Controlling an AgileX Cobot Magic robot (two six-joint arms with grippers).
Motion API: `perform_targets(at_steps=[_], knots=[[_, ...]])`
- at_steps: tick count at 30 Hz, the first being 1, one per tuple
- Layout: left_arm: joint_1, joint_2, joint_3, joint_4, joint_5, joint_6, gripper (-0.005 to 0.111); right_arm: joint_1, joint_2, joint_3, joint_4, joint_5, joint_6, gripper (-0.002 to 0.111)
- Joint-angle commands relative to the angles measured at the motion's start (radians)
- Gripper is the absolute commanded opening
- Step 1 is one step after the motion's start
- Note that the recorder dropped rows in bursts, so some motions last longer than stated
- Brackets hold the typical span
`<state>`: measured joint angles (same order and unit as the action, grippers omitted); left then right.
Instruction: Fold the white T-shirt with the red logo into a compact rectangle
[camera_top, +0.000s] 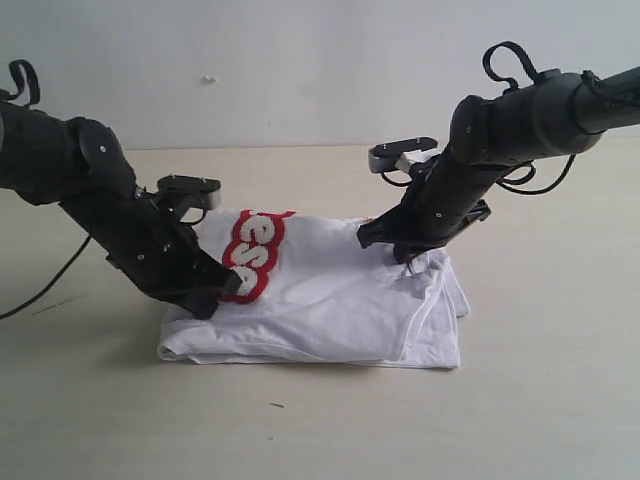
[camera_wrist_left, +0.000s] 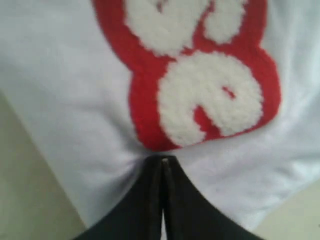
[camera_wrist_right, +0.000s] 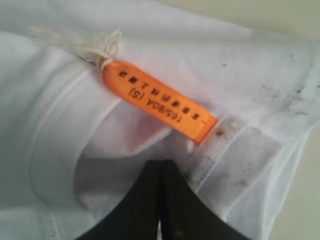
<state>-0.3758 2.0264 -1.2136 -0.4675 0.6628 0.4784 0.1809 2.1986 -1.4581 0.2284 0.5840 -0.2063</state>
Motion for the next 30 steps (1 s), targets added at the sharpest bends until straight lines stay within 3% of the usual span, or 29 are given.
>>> perform_targets(at_steps=[1, 10, 15, 20, 24, 30], knots=[[0.052, -0.029, 0.004, 0.009, -0.053, -0.015, 0.0, -0.001, -0.06, -0.004, -0.004, 0.007, -0.011, 0.0], [0.108, -0.225, 0.01, -0.021, -0.091, -0.015, 0.0, -0.007, -0.281, 0.122, -0.004, -0.102, -0.01, 0.0], [0.108, -0.409, 0.08, -0.022, -0.197, -0.091, 0.0, -0.009, -0.429, 0.202, -0.004, -0.146, -0.01, 0.0], [0.108, -0.564, 0.146, -0.02, -0.215, -0.093, 0.0, -0.009, -0.559, 0.265, 0.012, -0.143, -0.002, 0.0], [0.108, -0.661, 0.202, -0.02, -0.236, -0.095, 0.0, -0.006, -0.578, 0.303, 0.034, -0.094, -0.002, 0.0], [0.108, -0.867, 0.311, -0.042, -0.355, -0.094, 0.0, -0.006, -0.599, 0.371, 0.05, -0.167, -0.008, 0.0]])
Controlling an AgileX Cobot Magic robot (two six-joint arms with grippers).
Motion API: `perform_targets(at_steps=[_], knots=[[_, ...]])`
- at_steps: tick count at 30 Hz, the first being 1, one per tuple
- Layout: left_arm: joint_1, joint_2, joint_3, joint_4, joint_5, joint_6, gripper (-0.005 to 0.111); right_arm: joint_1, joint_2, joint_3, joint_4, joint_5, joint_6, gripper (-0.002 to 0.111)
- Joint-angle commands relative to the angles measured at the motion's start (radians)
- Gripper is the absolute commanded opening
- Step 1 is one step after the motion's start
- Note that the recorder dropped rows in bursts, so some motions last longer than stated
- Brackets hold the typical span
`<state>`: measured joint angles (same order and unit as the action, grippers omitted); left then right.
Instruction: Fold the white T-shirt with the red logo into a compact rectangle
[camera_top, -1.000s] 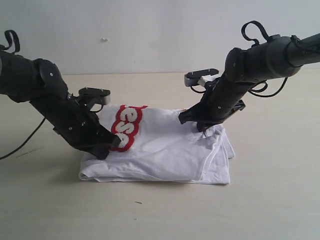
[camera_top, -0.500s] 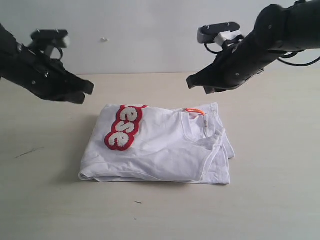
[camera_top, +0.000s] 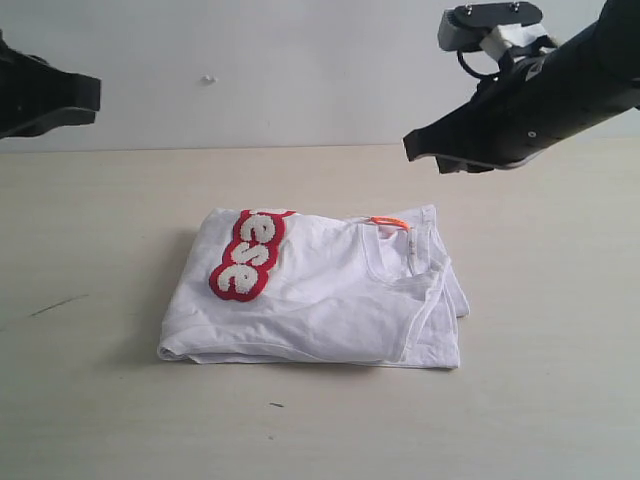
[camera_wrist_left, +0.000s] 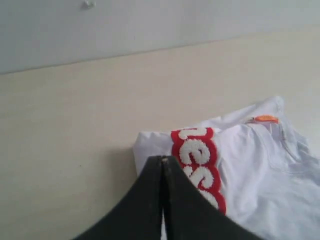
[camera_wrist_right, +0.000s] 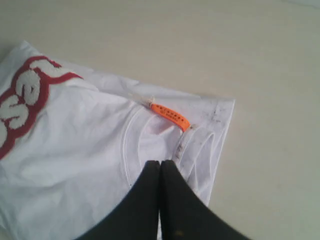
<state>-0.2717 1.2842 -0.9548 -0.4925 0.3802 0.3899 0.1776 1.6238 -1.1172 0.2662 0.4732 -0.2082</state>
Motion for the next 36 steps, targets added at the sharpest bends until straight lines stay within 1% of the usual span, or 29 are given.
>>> perform_targets(at_steps=[1, 6, 12, 17, 22, 32, 36], knots=[[0.004, -0.159, 0.06, -0.007, -0.08, -0.005, 0.0, -0.003, -0.032, 0.034, 0.017, -0.064, -0.006, 0.0], [0.004, -0.306, 0.113, 0.014, -0.157, -0.005, 0.0, -0.003, -0.084, 0.066, 0.02, -0.106, -0.006, 0.0], [0.004, -0.446, 0.174, 0.01, -0.204, -0.007, 0.0, -0.003, -0.088, 0.084, 0.04, -0.08, -0.016, 0.0], [0.004, -0.568, 0.207, 0.01, -0.211, -0.007, 0.0, -0.003, -0.092, 0.093, 0.04, -0.084, -0.026, 0.0], [0.004, -0.669, 0.213, 0.01, -0.205, -0.007, 0.0, -0.003, -0.139, 0.093, 0.04, -0.086, -0.026, 0.0], [0.004, -0.803, 0.213, 0.007, -0.183, -0.009, 0.0, -0.003, -0.341, 0.096, 0.044, -0.088, -0.026, 0.0], [0.004, -0.849, 0.213, 0.005, -0.177, -0.009, 0.0, -0.003, -0.43, 0.136, 0.048, -0.13, -0.026, 0.0]])
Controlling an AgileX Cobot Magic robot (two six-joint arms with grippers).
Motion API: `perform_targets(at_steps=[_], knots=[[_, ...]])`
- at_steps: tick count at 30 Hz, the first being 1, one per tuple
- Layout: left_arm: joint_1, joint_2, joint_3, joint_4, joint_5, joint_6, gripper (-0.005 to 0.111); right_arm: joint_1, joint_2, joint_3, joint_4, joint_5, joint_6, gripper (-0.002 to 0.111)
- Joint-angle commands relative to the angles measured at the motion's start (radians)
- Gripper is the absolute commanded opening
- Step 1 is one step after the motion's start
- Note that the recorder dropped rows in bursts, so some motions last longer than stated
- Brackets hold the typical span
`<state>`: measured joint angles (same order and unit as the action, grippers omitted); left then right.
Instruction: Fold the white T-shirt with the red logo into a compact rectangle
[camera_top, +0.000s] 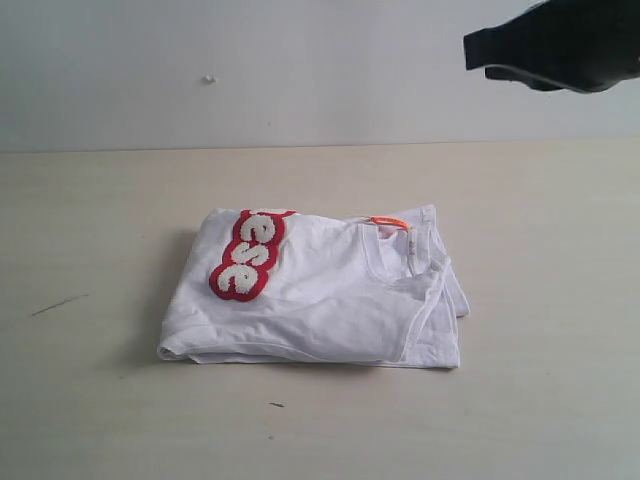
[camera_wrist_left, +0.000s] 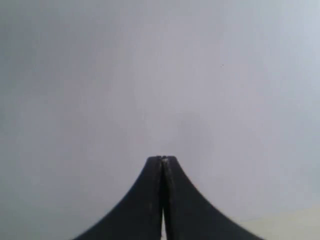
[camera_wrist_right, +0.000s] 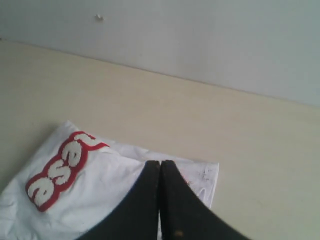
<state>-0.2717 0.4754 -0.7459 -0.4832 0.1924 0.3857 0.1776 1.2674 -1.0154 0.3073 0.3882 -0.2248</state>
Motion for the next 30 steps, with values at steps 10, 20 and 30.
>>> perform_targets(at_steps=[10, 20, 30], knots=[[0.004, -0.187, 0.005, -0.026, 0.06, -0.009, 0.0, -0.003, -0.377, 0.163, 0.033, -0.148, -0.01, 0.0], [0.004, -0.438, 0.005, -0.026, 0.08, -0.004, 0.0, -0.003, -0.831, 0.181, 0.033, -0.077, -0.008, 0.0], [0.004, -0.475, 0.002, -0.022, 0.12, -0.001, 0.0, -0.003, -1.189, 0.181, 0.029, -0.062, -0.01, 0.0]])
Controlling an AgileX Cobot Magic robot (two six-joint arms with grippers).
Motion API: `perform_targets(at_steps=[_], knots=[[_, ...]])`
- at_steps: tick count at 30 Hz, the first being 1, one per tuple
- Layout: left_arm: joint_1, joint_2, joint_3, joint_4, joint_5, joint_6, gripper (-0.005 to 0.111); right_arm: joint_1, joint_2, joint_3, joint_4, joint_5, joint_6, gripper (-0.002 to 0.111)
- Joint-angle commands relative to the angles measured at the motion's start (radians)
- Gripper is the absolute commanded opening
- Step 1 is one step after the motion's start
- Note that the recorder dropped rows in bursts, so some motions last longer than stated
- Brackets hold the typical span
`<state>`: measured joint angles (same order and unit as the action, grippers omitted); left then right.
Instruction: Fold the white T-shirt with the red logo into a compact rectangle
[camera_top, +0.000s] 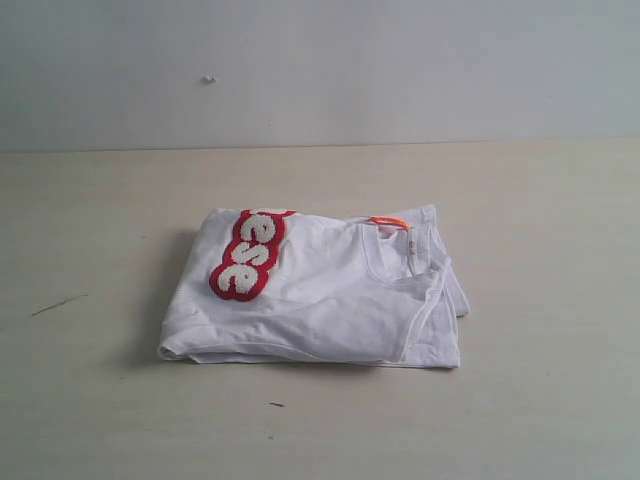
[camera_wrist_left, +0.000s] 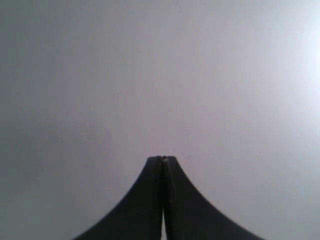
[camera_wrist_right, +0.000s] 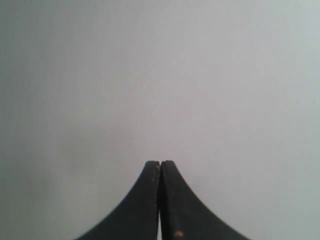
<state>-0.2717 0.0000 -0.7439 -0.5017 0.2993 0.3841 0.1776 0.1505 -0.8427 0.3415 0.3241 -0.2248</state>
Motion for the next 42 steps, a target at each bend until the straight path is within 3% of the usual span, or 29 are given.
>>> perform_targets(at_steps=[1, 26, 32, 36, 42], knots=[[0.004, 0.0, 0.0, -0.004, 0.013, 0.001, 0.0, -0.003, -0.1, 0.008, -0.005, 0.002, -0.01, 0.0], [0.004, 0.0, 0.0, -0.004, 0.013, 0.001, 0.0, -0.003, -0.15, 0.008, -0.003, 0.046, -0.01, 0.0], [0.016, 0.0, 0.0, 0.184, 0.013, -0.004, 0.0, -0.003, -0.15, 0.008, -0.003, 0.046, -0.01, 0.0], [0.07, 0.0, 0.0, 0.274, 0.002, -0.049, 0.0, -0.003, -0.15, 0.008, -0.003, 0.046, -0.01, 0.0], [0.215, 0.0, 0.028, 0.391, -0.057, -0.198, 0.0, -0.003, -0.15, 0.008, -0.003, 0.046, -0.01, 0.0]])
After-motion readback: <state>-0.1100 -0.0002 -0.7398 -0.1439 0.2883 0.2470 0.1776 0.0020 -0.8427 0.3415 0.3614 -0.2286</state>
